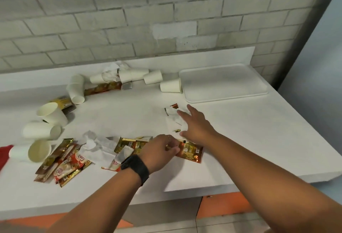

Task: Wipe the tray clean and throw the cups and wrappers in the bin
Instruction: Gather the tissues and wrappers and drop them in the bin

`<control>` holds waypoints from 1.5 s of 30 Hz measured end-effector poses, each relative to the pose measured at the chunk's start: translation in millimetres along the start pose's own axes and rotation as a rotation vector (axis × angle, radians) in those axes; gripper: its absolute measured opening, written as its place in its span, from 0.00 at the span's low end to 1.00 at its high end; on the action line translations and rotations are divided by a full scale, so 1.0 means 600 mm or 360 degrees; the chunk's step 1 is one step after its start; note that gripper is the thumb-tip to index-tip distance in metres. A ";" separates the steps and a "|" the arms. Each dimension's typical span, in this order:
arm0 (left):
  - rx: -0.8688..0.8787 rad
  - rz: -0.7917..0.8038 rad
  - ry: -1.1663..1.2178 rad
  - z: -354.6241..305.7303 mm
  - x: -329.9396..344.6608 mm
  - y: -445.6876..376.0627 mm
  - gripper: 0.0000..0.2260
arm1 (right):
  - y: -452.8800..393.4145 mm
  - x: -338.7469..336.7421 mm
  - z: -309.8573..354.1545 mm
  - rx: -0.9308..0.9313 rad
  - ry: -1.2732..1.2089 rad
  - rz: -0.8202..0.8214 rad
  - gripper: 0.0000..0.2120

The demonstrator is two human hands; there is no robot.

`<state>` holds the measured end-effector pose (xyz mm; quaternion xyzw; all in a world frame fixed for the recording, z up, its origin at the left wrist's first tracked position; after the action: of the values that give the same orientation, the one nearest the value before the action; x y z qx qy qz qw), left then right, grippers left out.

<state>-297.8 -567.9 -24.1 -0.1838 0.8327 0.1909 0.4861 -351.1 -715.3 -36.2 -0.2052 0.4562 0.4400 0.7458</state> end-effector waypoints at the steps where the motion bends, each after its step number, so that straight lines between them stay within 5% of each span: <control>1: -0.0023 -0.0004 0.0004 0.010 -0.003 -0.005 0.09 | -0.014 0.002 -0.004 0.0068 0.0006 0.0020 0.40; 7: -0.0099 -0.0032 0.0049 0.062 -0.027 -0.054 0.13 | -0.044 0.018 -0.030 0.0225 0.0218 -0.0138 0.25; 15: -0.0033 -0.0001 -0.0255 0.070 -0.029 -0.175 0.26 | -0.026 0.009 -0.069 0.0244 -0.0264 -0.0433 0.11; 24: 0.0048 0.0350 -0.0673 0.045 0.017 -0.265 0.41 | 0.019 -0.043 -0.126 0.0521 -0.0751 -0.0733 0.04; 30: -0.0035 0.0266 -0.0784 0.047 0.007 -0.277 0.38 | 0.059 -0.062 -0.157 0.0696 -0.1014 -0.0858 0.04; 35: -0.0046 0.0079 -0.0889 0.041 -0.007 -0.280 0.24 | 0.087 -0.066 -0.175 0.0729 -0.1140 -0.0921 0.06; 45: -0.0051 -0.0210 -0.0320 0.009 -0.010 -0.249 0.07 | 0.159 -0.090 -0.219 0.0718 -0.1321 -0.0995 0.06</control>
<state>-217.8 -693.2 -42.2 -0.2259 0.7628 0.1892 0.5756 -507.5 -783.0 -46.4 0.0242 0.1250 0.1336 0.9828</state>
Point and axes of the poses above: each hand's wrist, its own y-axis away from the middle knuckle, its own x-axis out of the palm, z = x × y, the point moved 5 cm from there along -y, towards the middle knuckle, and after that the axes turned 7 degrees about -y, right-handed, at the moved point
